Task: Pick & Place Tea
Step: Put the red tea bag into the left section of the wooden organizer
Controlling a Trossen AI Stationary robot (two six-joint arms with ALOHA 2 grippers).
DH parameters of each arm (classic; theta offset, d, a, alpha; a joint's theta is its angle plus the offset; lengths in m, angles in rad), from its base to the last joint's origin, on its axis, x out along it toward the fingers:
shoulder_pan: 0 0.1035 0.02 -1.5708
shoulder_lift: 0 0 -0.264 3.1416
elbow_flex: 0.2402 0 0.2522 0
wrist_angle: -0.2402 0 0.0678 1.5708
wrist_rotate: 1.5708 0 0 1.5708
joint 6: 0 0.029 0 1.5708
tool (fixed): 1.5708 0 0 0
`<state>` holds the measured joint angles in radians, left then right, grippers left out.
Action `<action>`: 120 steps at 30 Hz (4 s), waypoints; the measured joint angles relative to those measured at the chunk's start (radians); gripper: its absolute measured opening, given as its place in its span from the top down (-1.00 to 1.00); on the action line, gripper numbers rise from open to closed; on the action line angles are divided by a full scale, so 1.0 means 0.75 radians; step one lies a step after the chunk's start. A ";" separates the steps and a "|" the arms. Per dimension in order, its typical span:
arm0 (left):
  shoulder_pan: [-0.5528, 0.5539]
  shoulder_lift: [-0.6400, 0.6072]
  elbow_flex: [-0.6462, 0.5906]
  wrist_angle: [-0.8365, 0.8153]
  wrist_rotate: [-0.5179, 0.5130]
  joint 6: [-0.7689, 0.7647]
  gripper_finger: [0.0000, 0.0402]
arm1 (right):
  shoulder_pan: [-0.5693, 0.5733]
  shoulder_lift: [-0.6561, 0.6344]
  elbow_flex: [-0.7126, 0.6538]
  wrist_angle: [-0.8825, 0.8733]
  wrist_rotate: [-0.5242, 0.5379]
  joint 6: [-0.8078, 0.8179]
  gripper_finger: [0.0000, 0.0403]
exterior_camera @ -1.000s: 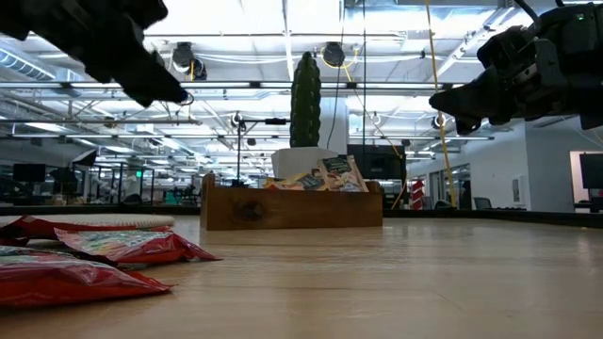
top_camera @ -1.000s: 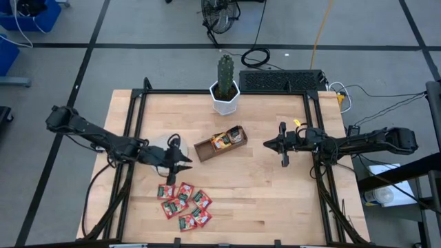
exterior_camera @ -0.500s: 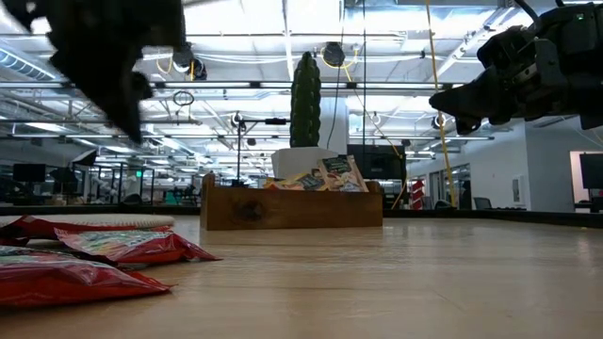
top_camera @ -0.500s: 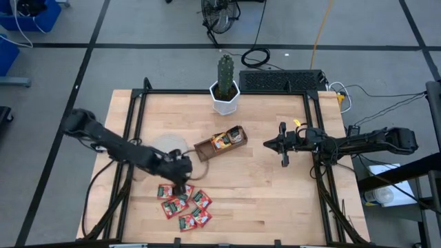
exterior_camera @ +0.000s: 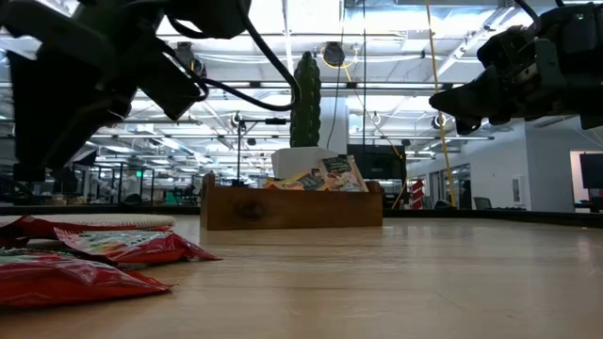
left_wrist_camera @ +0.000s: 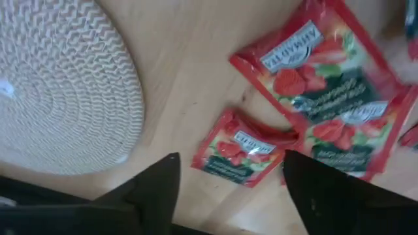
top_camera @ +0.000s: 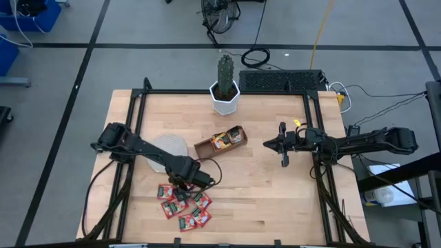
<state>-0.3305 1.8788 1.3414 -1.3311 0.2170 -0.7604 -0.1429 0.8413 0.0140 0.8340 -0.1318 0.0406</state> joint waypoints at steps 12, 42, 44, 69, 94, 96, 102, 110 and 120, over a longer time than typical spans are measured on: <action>-0.022 0.017 -0.003 0.398 -0.009 -0.616 -0.66 | 0.000 0.000 0.000 0.000 0.000 0.000 1.00; -0.175 0.010 -0.349 0.814 -0.120 -0.987 -0.57 | 0.000 -0.001 0.000 -0.004 0.000 0.000 1.00; -0.175 0.010 -0.349 0.802 -0.113 -0.921 -0.57 | -0.001 0.003 0.000 0.010 0.000 0.000 1.00; -0.136 -0.140 -0.282 0.757 -0.356 -0.878 -0.41 | -0.001 0.003 0.000 0.000 0.000 0.000 1.00; -0.159 -0.154 -0.553 1.206 -0.327 -1.172 -0.37 | -0.001 0.003 0.000 -0.001 0.000 0.000 1.00; -0.160 -0.150 -0.553 1.260 -0.325 -1.155 -0.38 | 0.000 0.003 0.000 0.000 0.000 0.000 1.00; -0.160 -0.146 -0.554 1.334 -0.343 -1.129 -0.37 | 0.000 0.003 0.000 0.000 0.000 0.000 1.00; -0.161 -0.145 -0.555 1.323 -0.424 -0.922 -0.36 | 0.000 0.003 0.000 0.000 0.000 0.000 1.00; -0.151 -0.212 -0.557 1.267 -0.310 -0.371 -0.36 | 0.000 0.003 0.000 0.001 0.000 0.000 1.00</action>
<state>-0.4436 1.7198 0.9237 -0.3810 -0.0156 -1.0387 -0.1429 0.8436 0.0143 0.8344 -0.1318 0.0406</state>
